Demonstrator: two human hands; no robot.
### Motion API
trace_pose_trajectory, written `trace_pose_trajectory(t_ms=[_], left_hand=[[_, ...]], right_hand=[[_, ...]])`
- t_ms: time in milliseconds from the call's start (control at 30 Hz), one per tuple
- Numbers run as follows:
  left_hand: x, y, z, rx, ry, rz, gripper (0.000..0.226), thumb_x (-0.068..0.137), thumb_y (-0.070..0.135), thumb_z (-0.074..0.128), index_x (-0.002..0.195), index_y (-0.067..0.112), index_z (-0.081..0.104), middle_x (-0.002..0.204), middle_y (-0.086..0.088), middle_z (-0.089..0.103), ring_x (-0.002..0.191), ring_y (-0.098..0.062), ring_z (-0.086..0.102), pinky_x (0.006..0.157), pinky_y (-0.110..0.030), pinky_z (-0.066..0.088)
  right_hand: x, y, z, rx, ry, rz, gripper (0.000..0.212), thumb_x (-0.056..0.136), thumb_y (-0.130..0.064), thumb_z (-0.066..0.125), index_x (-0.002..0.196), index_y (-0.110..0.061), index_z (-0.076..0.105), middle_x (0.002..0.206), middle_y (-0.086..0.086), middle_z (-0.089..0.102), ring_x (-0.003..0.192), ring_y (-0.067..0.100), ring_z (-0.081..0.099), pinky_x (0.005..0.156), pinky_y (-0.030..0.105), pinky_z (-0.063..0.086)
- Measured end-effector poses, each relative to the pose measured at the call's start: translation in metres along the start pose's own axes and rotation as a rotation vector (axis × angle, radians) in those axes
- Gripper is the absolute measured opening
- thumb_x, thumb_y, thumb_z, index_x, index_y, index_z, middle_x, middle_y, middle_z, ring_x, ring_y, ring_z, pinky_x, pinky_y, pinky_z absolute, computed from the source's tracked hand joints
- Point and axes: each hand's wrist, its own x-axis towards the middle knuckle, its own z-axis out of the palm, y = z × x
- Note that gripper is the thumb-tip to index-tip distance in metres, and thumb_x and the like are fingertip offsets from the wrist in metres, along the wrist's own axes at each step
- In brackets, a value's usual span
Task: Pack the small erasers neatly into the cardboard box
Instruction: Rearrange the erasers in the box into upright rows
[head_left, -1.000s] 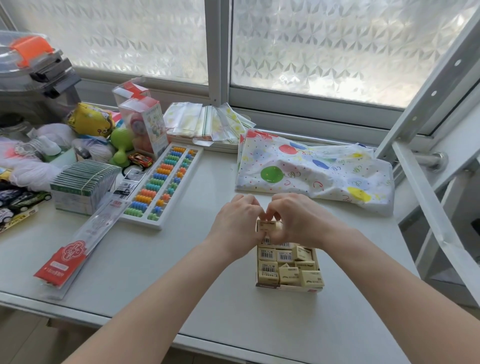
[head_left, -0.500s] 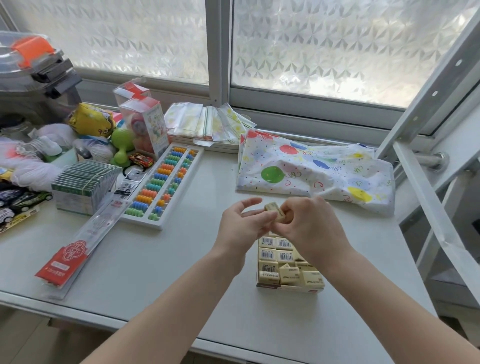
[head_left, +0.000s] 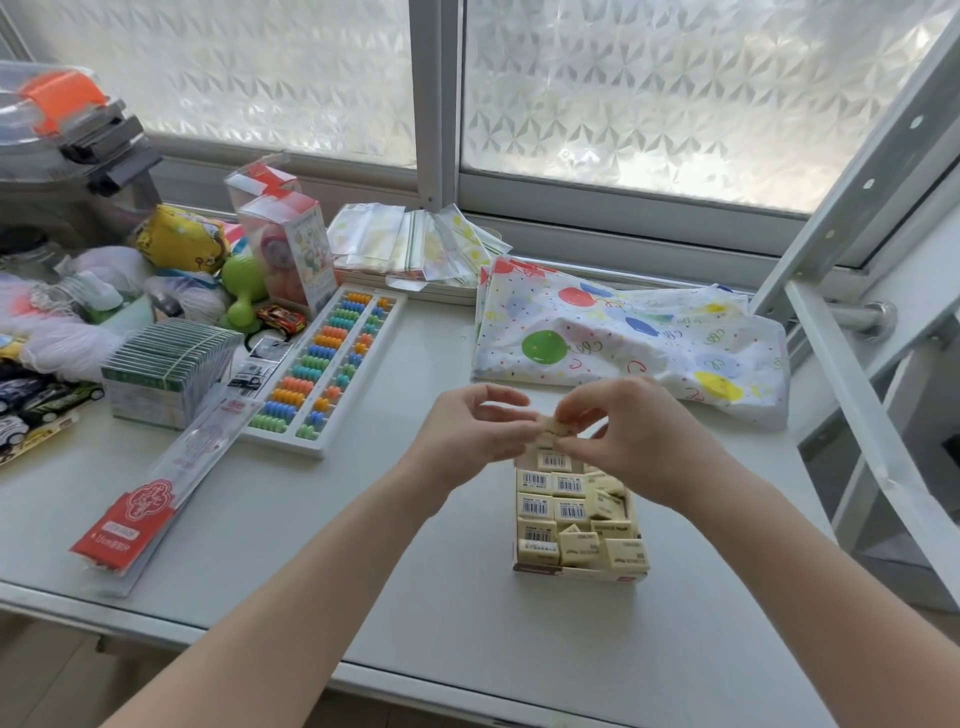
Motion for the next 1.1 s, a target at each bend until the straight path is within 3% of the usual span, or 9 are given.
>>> trace_pose_trajectory(t_ms=[100,200,400,567,867,1000,1100], left_hand=[[0.005,-0.014,-0.003,0.463,0.167,0.213,0.018,0.081,0.009,0.064,0.095,0.019,0.067,0.101,0.002,0.068,0.094,-0.012,0.062,0.086,-0.026,0.05],[0.006,-0.029,0.0,0.753,0.139,0.331,0.02,0.078,0.02,0.066,0.098,0.016,0.069,0.105,0.003,0.066,0.104,-0.012,0.057,0.093,-0.024,0.043],[0.008,-0.038,0.004,0.77,0.146,0.351,0.038,0.077,0.014,0.063,0.116,0.013,0.061,0.111,0.0,0.066,0.103,-0.011,0.056,0.086,-0.014,0.039],[0.005,-0.039,0.008,0.747,0.127,0.354,0.032,0.077,0.011,0.061,0.108,0.018,0.062,0.105,0.003,0.067,0.099,-0.01,0.057,0.086,-0.019,0.043],[0.007,-0.034,0.008,0.851,0.16,0.299,0.033,0.073,0.018,0.061,0.105,0.02,0.067,0.107,0.006,0.069,0.105,-0.012,0.057,0.091,-0.033,0.048],[0.007,-0.033,0.009,0.878,0.183,0.293,0.029,0.075,0.02,0.062,0.103,0.02,0.066,0.107,0.006,0.068,0.104,-0.012,0.058,0.089,-0.031,0.049],[0.006,-0.032,0.01,0.906,0.171,0.295,0.022,0.078,0.021,0.061,0.099,0.02,0.068,0.104,0.004,0.067,0.104,-0.013,0.057,0.087,-0.031,0.048]], right_hand=[[0.002,0.01,0.015,0.212,0.085,0.146,0.016,0.072,-0.021,0.077,0.082,-0.011,0.071,0.082,0.001,0.071,0.078,0.01,0.069,0.071,0.033,0.058],[0.002,0.016,0.036,0.263,0.063,0.142,0.015,0.071,-0.024,0.077,0.081,-0.014,0.071,0.077,-0.002,0.071,0.078,0.013,0.068,0.075,0.035,0.057],[0.0,0.013,0.052,0.068,0.084,-0.002,0.025,0.08,-0.033,0.068,0.102,-0.023,0.065,0.082,-0.005,0.065,0.086,0.015,0.058,0.08,0.029,0.048],[0.003,0.012,0.05,-0.104,0.055,-0.112,0.021,0.082,-0.025,0.065,0.101,-0.018,0.061,0.091,0.001,0.061,0.09,0.017,0.052,0.076,0.023,0.04],[0.013,0.004,0.038,-0.301,-0.111,-0.081,0.027,0.082,-0.021,0.06,0.109,-0.02,0.062,0.099,0.002,0.056,0.101,0.02,0.051,0.081,0.029,0.041],[0.016,0.0,0.04,-0.352,-0.151,-0.061,0.019,0.086,-0.022,0.057,0.099,-0.019,0.07,0.086,-0.002,0.046,0.1,0.019,0.051,0.078,0.028,0.04],[0.015,0.002,0.038,-0.297,-0.156,-0.015,0.017,0.084,-0.022,0.06,0.093,-0.017,0.074,0.086,-0.001,0.054,0.098,0.019,0.053,0.078,0.027,0.04]])
